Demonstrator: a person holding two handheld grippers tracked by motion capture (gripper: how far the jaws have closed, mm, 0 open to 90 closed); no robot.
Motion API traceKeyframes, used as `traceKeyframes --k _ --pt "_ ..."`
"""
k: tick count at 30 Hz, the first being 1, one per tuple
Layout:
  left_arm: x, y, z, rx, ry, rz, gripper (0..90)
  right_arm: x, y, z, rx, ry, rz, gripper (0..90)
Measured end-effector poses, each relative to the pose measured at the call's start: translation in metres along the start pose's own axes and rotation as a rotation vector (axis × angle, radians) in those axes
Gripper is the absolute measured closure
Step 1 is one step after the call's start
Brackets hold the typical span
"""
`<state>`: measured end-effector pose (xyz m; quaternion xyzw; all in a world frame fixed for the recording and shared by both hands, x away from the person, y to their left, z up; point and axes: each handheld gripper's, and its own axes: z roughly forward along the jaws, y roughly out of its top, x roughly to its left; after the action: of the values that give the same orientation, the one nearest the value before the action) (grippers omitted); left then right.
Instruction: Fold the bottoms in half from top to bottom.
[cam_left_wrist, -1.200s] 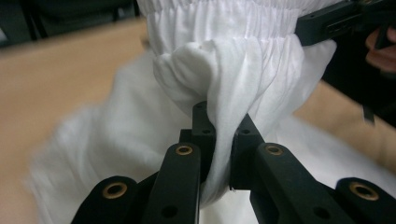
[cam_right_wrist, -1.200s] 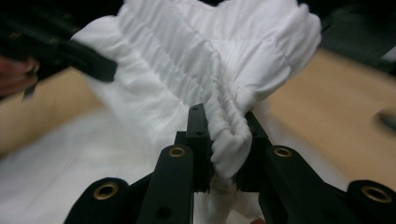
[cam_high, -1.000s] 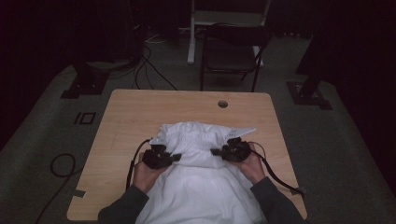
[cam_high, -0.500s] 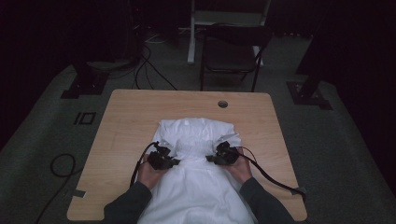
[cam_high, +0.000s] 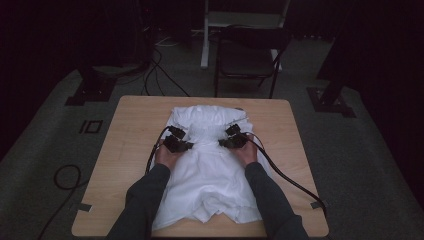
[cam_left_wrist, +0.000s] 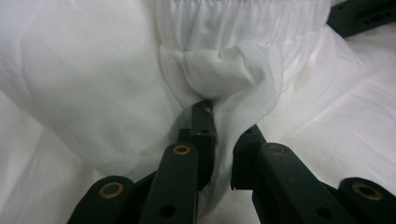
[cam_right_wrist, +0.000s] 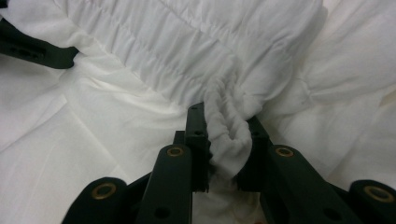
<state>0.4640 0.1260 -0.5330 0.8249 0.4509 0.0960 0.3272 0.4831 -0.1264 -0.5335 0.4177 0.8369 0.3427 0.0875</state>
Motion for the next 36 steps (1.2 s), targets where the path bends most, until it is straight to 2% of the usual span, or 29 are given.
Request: traceKeyframes --k 2,4,5,6,7,9,11,16,18,19,20,22,23,25,27,30,32,36 --pt "0.001 0.005 0.002 0.003 0.017 -0.007 82.4 -0.004 0.006 0.003 -0.002 -0.004 0.028 77.9" --pt "0.002 0.007 -0.001 -0.010 0.014 -0.013 82.6 -0.007 0.009 0.000 -0.013 0.005 0.053 78.1" --pt "0.001 0.007 -0.004 -0.021 0.009 -0.018 82.8 -0.006 0.010 -0.004 -0.025 0.003 0.044 78.0" --pt "0.001 0.009 -0.011 -0.053 -0.001 -0.012 83.0 -0.004 0.011 -0.008 -0.035 -0.004 0.028 78.0" --pt "0.000 0.010 -0.016 -0.074 -0.007 -0.010 83.0 -0.001 0.013 -0.017 -0.056 -0.021 -0.008 78.0" --pt "-0.002 0.015 -0.031 -0.132 -0.023 -0.014 83.2 0.003 0.018 -0.030 -0.095 -0.032 -0.043 78.0" --pt "-0.007 0.023 -0.048 -0.200 -0.031 -0.002 83.5 0.007 0.026 -0.051 -0.158 -0.046 -0.067 78.0" --pt "-0.029 0.045 -0.094 -0.342 -0.037 0.070 84.2 0.012 0.041 -0.099 -0.305 -0.076 -0.102 78.4" --pt "-0.042 0.047 -0.117 -0.407 -0.049 0.095 84.2 0.015 0.044 -0.121 -0.372 -0.077 -0.117 78.4" --pt "-0.047 0.045 -0.123 -0.423 -0.051 0.109 84.1 0.019 0.043 -0.134 -0.411 -0.069 -0.136 78.4" --pt "-0.053 0.042 -0.130 -0.435 -0.049 0.136 84.2 0.021 0.042 -0.140 -0.425 -0.063 -0.148 78.5" --pt "-0.064 0.028 -0.136 -0.437 -0.045 0.174 84.1 0.028 0.034 -0.154 -0.447 -0.048 -0.187 78.4" --pt "-0.066 0.022 -0.135 -0.429 -0.054 0.184 84.0 0.031 0.027 -0.159 -0.447 -0.032 -0.207 78.4" --pt "-0.071 0.003 -0.127 -0.394 -0.057 0.203 83.5 0.035 0.012 -0.159 -0.427 -0.013 -0.218 78.4" --pt "-0.072 -0.016 -0.113 -0.336 -0.066 0.203 82.3 0.039 -0.011 -0.148 -0.376 0.012 -0.238 78.2" --pt "-0.068 -0.041 -0.088 -0.249 -0.081 0.166 81.0 0.042 -0.039 -0.127 -0.297 0.047 -0.244 77.9" --pt "-0.065 -0.057 -0.071 -0.186 -0.095 0.138 80.6 0.042 -0.055 -0.110 -0.244 0.074 -0.220 77.8" --pt "-0.064 -0.075 -0.053 -0.107 -0.094 0.123 76.8 0.042 -0.078 -0.085 -0.184 0.102 -0.180 77.5"
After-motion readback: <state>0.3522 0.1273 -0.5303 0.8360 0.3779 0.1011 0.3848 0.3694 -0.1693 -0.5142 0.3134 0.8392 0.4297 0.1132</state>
